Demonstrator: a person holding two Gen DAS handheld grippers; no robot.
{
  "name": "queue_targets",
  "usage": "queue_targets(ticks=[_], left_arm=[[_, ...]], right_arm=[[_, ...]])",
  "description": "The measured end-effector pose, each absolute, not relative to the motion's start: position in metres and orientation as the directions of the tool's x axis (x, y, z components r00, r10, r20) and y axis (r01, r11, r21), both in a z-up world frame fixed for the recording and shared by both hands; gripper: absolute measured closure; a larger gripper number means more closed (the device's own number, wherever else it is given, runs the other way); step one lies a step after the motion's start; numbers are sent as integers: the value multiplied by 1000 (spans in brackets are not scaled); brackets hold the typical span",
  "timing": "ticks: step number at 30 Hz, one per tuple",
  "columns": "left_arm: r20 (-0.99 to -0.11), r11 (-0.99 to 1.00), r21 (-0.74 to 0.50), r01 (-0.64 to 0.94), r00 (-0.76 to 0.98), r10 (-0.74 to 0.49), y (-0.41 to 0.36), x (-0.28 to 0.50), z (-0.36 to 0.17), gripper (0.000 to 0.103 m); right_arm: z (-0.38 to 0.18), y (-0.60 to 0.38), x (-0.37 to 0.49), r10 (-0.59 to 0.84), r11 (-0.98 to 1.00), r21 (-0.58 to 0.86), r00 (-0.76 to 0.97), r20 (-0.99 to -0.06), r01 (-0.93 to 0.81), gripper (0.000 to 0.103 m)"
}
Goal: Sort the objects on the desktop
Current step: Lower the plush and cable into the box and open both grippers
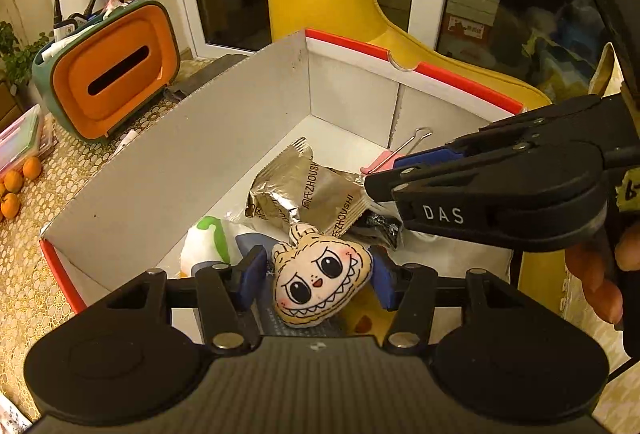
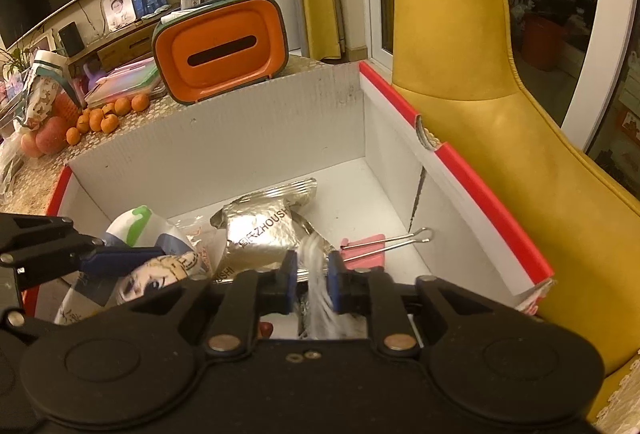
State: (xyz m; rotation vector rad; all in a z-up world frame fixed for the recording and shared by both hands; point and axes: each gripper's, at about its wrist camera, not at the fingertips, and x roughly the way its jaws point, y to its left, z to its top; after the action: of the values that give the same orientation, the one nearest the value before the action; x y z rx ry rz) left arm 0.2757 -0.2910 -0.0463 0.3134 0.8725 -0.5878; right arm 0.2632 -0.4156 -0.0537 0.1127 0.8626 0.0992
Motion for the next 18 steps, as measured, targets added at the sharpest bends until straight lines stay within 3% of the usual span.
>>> queue_targets(ticks=[4, 8, 18], left_arm=[[-787, 815, 2, 580, 504, -356, -285, 276, -45, 39], [-782, 821, -49, 569, 489, -386, -276, 275, -42, 29], [-756, 804, -73, 590, 493, -430, -266, 251, -26, 29]], right_arm=[[-52, -416, 262, 136, 989, 141, 646, -751, -44, 76], [-48, -415, 258, 148, 987, 150, 651, -744, -54, 62], [-31, -412, 248, 178, 983, 168, 665, -725, -79, 52]])
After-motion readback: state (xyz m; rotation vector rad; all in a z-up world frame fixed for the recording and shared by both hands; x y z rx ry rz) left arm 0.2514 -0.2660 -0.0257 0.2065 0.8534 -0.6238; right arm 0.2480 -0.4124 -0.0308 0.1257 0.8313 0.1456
